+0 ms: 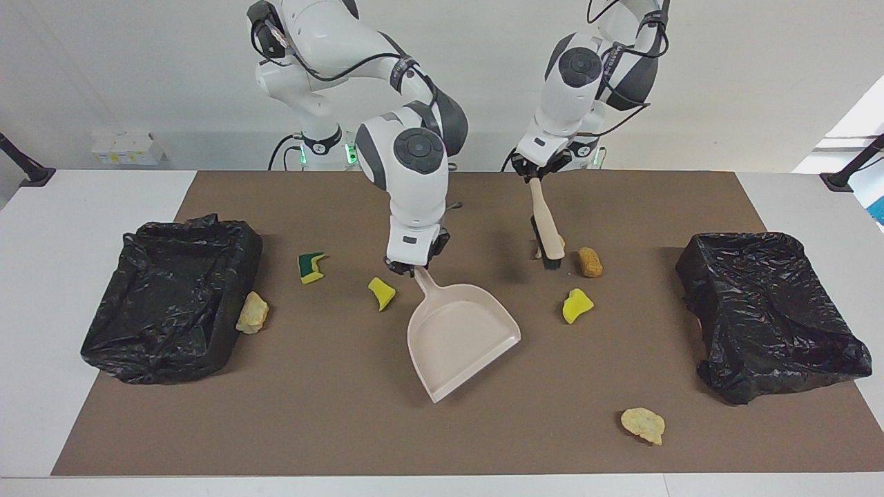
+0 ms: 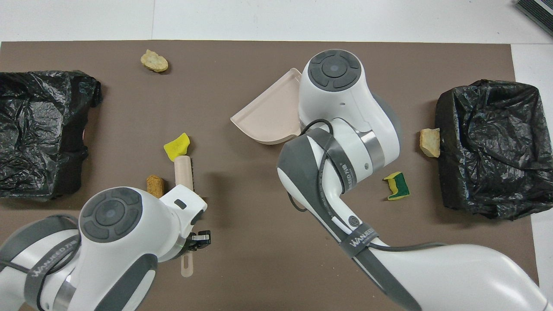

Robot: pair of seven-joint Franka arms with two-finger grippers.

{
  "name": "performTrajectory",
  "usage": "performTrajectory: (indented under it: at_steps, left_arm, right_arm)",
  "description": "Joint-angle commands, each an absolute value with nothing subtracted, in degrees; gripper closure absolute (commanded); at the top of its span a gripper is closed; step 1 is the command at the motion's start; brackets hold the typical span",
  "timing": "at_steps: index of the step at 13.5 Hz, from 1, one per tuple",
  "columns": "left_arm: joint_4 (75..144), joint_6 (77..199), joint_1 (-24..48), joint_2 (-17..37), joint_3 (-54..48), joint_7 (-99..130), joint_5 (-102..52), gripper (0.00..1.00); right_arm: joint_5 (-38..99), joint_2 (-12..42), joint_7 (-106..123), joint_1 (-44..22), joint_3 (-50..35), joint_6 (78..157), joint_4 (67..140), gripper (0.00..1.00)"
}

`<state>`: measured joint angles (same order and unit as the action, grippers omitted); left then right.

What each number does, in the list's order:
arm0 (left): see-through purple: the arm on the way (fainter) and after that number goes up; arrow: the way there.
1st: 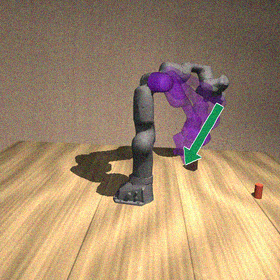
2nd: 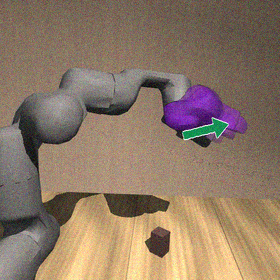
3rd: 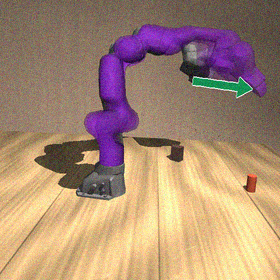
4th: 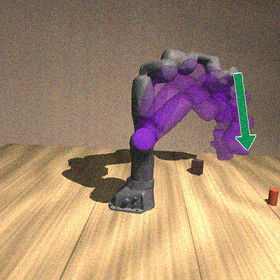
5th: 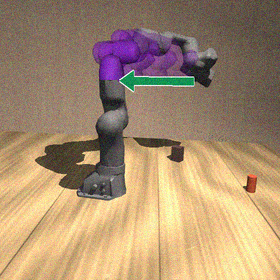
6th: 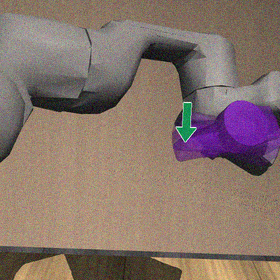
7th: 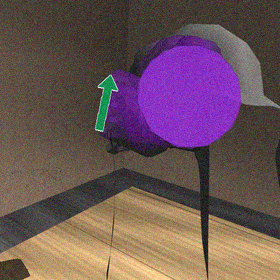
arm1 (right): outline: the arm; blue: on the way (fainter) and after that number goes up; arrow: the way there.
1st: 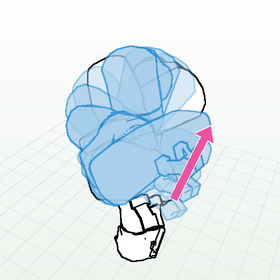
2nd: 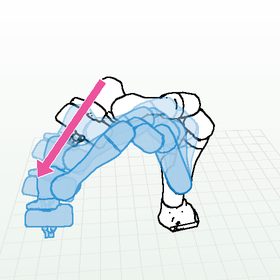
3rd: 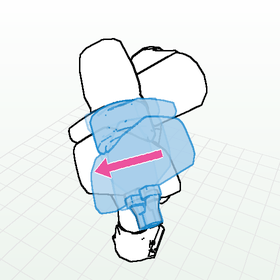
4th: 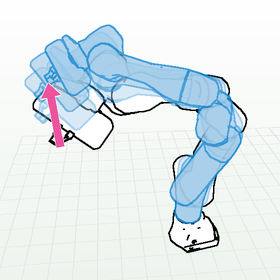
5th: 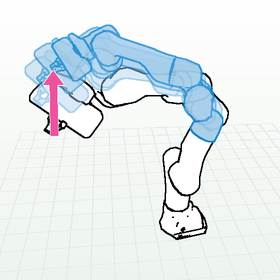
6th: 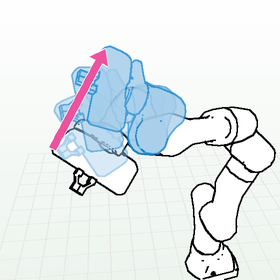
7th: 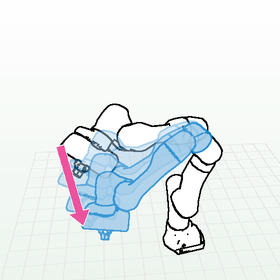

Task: Sweep and dump trash in bin
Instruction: 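Grasp the dustpan handle with the right gripper and set it down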

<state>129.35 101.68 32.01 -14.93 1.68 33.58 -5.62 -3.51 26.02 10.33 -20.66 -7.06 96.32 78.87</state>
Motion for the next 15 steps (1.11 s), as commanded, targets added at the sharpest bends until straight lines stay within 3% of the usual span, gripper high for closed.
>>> performTrajectory:
  at_steps: [1,4,7,12,15]
  left_arm:
    - [131.83,100.02,27.43,-17.04,0.97,34.27,-2.82,1.0]
    - [137.0,100.72,21.9,-20.11,0.97,35.6,-2.03,1.0]
    - [142.99,102.74,19.35,-23.11,0.88,35.86,-0.18,1.0]
    - [149.58,105.64,19.42,-23.03,0.62,38.22,-0.18,1.0]
    - [149.85,108.01,23.28,-22.06,0.53,45.76,-0.44,1.0]
  right_arm:
    - [-2.55,22.5,24.29,-18.81,-7.73,91.95,81.65,1.0]
    - [-3.86,21.19,37.75,-18.19,-7.56,87.81,82.52,1.0]
    - [-7.98,18.47,45.6,-19.07,-7.65,89.29,87.61,1.0]
    - [-8.61,10.04,52.64,-18.9,-7.65,105.69,106.22,1.0]
    - [-8.61,8.53,53.7,-18.55,-7.65,109.16,109.69,1.0]
